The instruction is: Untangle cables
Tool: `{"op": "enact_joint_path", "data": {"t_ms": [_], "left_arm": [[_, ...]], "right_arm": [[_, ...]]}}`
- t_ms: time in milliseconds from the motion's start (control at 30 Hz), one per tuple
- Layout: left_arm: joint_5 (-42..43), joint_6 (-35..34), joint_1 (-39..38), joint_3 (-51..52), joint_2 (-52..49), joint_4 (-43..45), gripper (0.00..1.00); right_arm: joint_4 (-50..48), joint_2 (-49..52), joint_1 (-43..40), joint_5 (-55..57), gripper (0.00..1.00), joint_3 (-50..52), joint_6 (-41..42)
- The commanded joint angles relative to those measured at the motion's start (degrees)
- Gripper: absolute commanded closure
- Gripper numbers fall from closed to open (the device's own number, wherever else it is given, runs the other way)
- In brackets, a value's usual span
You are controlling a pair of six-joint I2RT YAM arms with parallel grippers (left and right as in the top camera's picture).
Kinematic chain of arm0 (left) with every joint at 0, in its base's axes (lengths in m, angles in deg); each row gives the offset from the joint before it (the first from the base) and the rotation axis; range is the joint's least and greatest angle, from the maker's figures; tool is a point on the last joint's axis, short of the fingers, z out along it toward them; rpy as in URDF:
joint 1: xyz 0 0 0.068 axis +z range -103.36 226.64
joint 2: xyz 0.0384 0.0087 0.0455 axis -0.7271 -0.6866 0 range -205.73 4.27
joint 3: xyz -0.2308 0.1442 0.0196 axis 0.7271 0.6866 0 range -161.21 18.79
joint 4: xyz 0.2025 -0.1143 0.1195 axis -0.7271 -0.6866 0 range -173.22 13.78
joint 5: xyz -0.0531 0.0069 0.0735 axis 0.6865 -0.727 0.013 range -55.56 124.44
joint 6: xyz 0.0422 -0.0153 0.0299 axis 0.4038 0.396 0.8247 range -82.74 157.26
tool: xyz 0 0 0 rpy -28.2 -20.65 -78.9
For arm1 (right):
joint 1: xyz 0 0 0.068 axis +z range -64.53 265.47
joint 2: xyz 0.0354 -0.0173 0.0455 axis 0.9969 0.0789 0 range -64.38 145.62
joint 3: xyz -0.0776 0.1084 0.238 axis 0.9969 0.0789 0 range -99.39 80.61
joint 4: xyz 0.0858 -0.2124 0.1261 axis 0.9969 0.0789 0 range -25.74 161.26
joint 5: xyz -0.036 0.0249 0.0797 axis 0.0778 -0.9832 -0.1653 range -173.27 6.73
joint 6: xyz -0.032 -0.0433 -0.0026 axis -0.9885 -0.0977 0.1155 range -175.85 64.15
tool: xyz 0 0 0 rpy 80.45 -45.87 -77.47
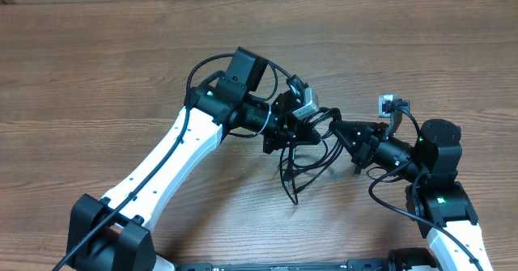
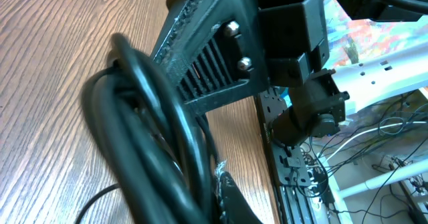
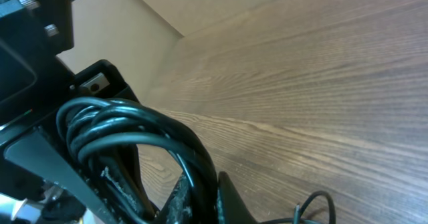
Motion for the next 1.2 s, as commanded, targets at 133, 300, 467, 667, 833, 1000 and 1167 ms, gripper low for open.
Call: {"op": "enact_joint_path", "data": {"t_ms": [133, 300, 467, 667, 833, 1000, 1167], "left_arm": [[-1.49, -1.18, -0.04, -0.63, 1.66, -0.15, 0.65], [-1.53, -7.1, 1.36, -0.7, 1.66, 0.26, 0.05], [-1.64, -16.0, 6.03, -1.07, 1.73, 0.26, 0.0], [-0.17, -25.66, 12.09, -1.09, 2.32, 2.91, 0.0], [10.4, -26.01, 12.15, -1.09, 2.32, 6.34, 0.0], [12.13, -26.01, 11.41, -1.09, 2.29, 6.62, 0.0], [11.63, -25.81, 7.87, -1.07, 2.29, 6.71, 0.05]], "right_arm": [[-0.35, -0.13, -0.55, 2.19, 0.96, -0.79, -0.28], [0.5, -0.13, -0.55, 4.2, 0.96, -0.79, -0.26], [0.79, -0.13, -0.55, 5.38, 0.96, -0.79, -0.26], [1.38, -0.13, -0.52, 4.48, 0.96, -0.79, -3.54], [1.38, -0.13, -0.52, -0.04, 0.96, -0.79, -8.63], [1.29, -0.13, -0.52, -1.7, 0.96, -0.79, -9.57], [-0.28, -0.13, -0.52, -7.04, 0.96, -0.79, -12.11]]}}
